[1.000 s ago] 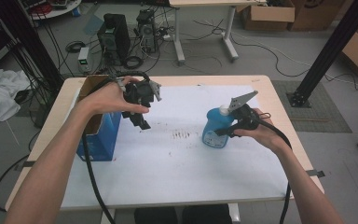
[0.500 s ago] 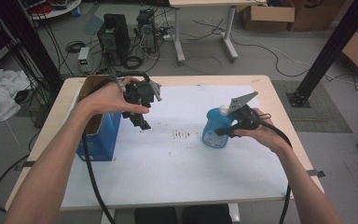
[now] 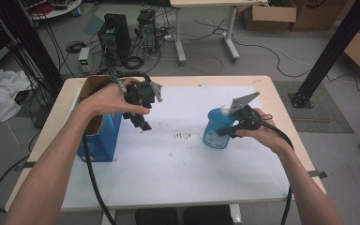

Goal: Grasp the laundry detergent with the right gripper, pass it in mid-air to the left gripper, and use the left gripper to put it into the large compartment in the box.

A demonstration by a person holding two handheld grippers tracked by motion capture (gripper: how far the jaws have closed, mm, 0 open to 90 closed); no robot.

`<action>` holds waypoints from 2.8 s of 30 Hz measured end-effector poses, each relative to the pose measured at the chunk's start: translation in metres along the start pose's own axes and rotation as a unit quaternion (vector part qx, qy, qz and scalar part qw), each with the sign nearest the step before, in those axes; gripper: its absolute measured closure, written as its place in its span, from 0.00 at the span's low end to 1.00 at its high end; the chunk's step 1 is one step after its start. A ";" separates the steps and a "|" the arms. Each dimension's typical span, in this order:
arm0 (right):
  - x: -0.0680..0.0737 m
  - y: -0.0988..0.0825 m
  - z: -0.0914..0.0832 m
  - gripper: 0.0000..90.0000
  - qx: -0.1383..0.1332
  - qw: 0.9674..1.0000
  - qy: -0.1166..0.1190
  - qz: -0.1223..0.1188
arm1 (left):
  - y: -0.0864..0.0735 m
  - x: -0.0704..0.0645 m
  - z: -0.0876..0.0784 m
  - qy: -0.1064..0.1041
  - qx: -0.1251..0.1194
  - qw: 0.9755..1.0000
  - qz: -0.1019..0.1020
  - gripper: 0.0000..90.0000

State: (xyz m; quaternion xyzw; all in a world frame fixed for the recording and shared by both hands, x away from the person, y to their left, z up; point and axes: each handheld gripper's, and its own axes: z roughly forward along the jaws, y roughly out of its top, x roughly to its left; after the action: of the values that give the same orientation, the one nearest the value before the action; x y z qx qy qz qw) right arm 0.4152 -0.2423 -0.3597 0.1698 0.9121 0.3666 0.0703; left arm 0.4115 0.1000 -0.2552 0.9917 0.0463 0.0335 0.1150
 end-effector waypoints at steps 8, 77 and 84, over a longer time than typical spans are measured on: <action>0.000 0.000 0.000 0.51 -0.001 1.000 -0.001 0.001 | -0.001 0.000 0.000 0.000 -0.001 1.000 -0.001 0.21; 0.087 0.123 0.027 0.51 -0.011 0.985 0.107 -0.132 | 0.058 -0.035 -0.033 -0.023 -0.056 0.997 0.048 0.20; 0.087 0.124 0.030 0.51 -0.013 0.986 0.107 -0.131 | 0.060 -0.038 -0.026 -0.031 -0.065 0.996 0.047 0.20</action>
State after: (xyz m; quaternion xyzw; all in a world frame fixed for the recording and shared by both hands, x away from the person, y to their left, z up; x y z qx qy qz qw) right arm 0.3733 -0.1078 -0.2952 0.0080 0.9238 0.3821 0.0221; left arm 0.3769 0.0441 -0.2180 0.9838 -0.0062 0.0111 0.1786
